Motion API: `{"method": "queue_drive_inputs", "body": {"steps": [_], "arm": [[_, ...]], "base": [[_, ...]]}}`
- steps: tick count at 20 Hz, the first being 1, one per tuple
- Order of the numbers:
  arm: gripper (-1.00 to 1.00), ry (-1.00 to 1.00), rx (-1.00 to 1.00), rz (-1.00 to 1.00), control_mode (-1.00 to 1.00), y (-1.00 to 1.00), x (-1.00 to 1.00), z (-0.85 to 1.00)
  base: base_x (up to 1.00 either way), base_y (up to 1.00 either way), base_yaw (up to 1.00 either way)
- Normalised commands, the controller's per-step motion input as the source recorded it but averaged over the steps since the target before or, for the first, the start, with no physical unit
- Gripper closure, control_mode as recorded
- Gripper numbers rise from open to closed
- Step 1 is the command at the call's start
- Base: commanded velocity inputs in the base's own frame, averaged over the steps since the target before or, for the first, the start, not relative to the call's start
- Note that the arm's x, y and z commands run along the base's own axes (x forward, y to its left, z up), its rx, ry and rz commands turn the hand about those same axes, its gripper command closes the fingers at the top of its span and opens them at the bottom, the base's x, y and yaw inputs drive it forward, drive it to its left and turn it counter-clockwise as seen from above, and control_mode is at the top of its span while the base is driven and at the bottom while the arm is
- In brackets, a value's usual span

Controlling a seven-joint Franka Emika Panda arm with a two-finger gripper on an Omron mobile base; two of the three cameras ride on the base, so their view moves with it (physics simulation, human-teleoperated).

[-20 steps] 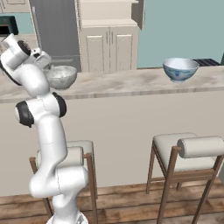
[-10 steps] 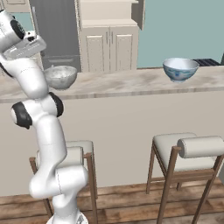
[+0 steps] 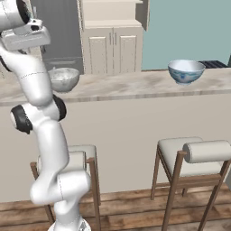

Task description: Pick up the bowls from the cabinet and place each bowl in front of a stool on the dining counter.

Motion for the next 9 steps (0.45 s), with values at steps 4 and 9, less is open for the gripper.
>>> {"method": "queue_drive_inputs", "body": {"steps": [4, 9], "arm": [[-1.0, 0.0, 0.22, -0.07, -1.0, -1.0, -1.0, 0.07], [-1.0, 0.0, 0.17, -0.08, -1.0, -1.0, -1.0, 0.05]], "base": [[0.0, 0.0, 0.0], [0.0, 0.0, 0.0]]}}
